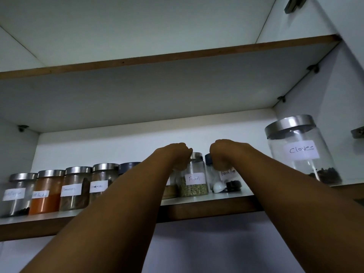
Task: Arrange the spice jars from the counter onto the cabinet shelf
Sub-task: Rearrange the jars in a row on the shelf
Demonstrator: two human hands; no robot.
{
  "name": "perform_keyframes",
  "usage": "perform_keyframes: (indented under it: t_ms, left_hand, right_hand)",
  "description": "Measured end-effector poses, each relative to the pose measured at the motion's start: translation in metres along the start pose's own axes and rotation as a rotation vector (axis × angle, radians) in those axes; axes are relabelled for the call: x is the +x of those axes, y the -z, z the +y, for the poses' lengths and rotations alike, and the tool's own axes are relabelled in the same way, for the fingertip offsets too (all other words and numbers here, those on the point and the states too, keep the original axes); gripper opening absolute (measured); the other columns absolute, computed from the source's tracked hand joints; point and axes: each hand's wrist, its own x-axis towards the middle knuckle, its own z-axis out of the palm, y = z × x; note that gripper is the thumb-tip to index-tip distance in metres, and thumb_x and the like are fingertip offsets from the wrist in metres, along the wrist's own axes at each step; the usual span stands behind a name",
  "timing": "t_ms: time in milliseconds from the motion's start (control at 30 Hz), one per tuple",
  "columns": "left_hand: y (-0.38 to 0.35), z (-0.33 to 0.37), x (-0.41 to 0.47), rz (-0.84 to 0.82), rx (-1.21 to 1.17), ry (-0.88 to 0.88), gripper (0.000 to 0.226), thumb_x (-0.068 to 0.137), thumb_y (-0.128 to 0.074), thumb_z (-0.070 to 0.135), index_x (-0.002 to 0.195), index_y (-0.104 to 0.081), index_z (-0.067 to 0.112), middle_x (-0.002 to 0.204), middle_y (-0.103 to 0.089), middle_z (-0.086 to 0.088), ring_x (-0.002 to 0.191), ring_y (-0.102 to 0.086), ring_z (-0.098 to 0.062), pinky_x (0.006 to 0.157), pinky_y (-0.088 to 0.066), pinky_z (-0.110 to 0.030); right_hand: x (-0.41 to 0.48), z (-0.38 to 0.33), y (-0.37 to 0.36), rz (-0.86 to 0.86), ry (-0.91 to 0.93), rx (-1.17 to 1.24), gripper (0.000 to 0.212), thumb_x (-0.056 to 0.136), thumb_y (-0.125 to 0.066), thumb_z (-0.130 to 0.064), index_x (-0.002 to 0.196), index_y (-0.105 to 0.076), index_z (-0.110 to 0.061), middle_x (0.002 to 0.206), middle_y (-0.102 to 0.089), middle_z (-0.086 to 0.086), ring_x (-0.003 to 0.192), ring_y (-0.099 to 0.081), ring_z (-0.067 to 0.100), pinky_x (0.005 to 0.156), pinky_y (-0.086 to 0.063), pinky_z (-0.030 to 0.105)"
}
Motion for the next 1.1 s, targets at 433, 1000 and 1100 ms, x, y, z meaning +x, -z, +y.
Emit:
perform_keyframes:
  t_ms: [433, 1000, 1100]
  left_hand:
    - [-0.028, 0.005, 0.016, -0.048, -0.131, 0.056, 0.070, 0.087, -0.052, 0.005, 0.148, -0.016, 0.008, 0.141, -0.034, -0.015, 0.124, -0.044, -0.034, 0.095, -0.044, -0.037]
    - [-0.053, -0.051, -0.158, 0.368, -0.591, 0.377, 0.017, 0.090, -0.048, 0.029, 0.088, -0.063, 0.023, 0.077, -0.065, 0.005, 0.070, -0.059, -0.009, 0.065, -0.051, -0.028]
    - [-0.073, -0.092, -0.195, 0.455, -0.673, 0.603, 0.020, 0.089, -0.050, 0.019, 0.075, -0.065, 0.016, 0.067, -0.061, 0.004, 0.064, -0.056, -0.009, 0.055, -0.042, -0.024]
  right_hand:
    - [0.009, 0.010, -0.027, -0.083, 0.120, 0.080, 0.022, 0.087, -0.047, -0.001, 0.105, -0.048, -0.015, 0.106, -0.050, 0.011, 0.090, -0.050, 0.024, 0.074, -0.041, 0.033]
    - [-0.021, 0.027, -0.045, 0.052, 0.015, 0.141, 0.089, 0.088, -0.060, -0.019, 0.150, 0.004, -0.014, 0.156, 0.006, 0.021, 0.135, -0.035, 0.034, 0.105, -0.037, 0.036]
    - [-0.025, 0.024, -0.040, 0.132, 0.021, 0.087, 0.077, 0.084, -0.062, -0.027, 0.146, -0.018, -0.015, 0.145, -0.027, 0.012, 0.119, -0.050, 0.027, 0.090, -0.045, 0.033]
